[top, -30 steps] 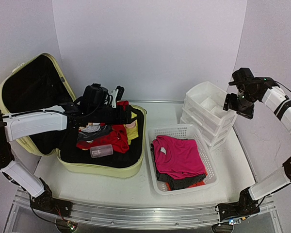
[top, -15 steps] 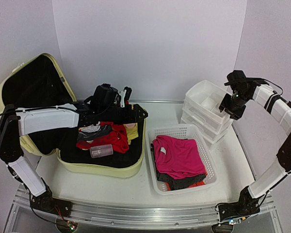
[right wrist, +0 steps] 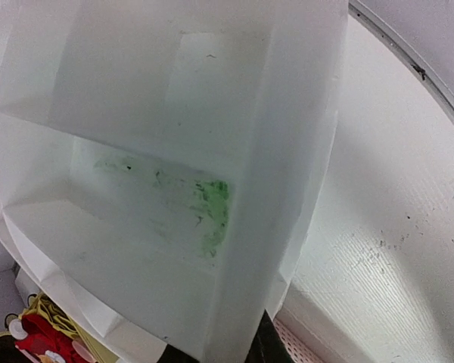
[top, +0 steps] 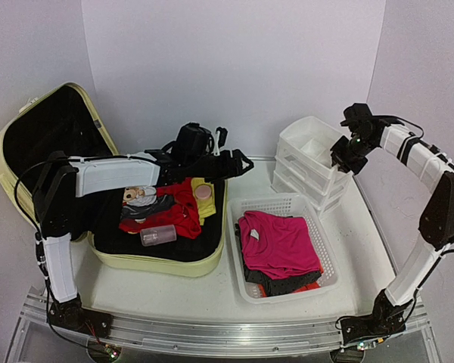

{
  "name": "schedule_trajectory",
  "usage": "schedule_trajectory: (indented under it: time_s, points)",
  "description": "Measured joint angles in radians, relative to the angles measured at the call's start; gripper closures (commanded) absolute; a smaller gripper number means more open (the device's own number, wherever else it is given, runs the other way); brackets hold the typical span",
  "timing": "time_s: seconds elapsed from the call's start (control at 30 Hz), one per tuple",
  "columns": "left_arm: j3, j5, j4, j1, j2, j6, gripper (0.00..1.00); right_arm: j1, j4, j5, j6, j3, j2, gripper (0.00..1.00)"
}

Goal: Open, take out, and arrange the luggage
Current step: Pick up the storage box from the corner of the board.

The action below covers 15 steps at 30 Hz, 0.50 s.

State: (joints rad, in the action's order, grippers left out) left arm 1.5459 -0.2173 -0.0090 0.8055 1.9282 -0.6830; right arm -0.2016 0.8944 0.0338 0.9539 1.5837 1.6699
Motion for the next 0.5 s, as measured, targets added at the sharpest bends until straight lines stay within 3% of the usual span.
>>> schedule_trajectory:
  time_s: [0.07,0.27,0.5]
  points:
    - [0.051,-0.008,0.017,0.000,0.049,-0.023,0.19,-0.002,-0.009,0.009,0.004,0.026,0.023,1.00]
    - [0.201,-0.017,0.081,-0.002,0.200,-0.105,0.21,-0.004,-0.078,-0.017,0.029,0.089,0.098,1.00]
    - [0.252,-0.050,0.125,-0.025,0.267,-0.163,0.22,-0.008,-0.129,-0.068,0.049,0.207,0.208,1.00]
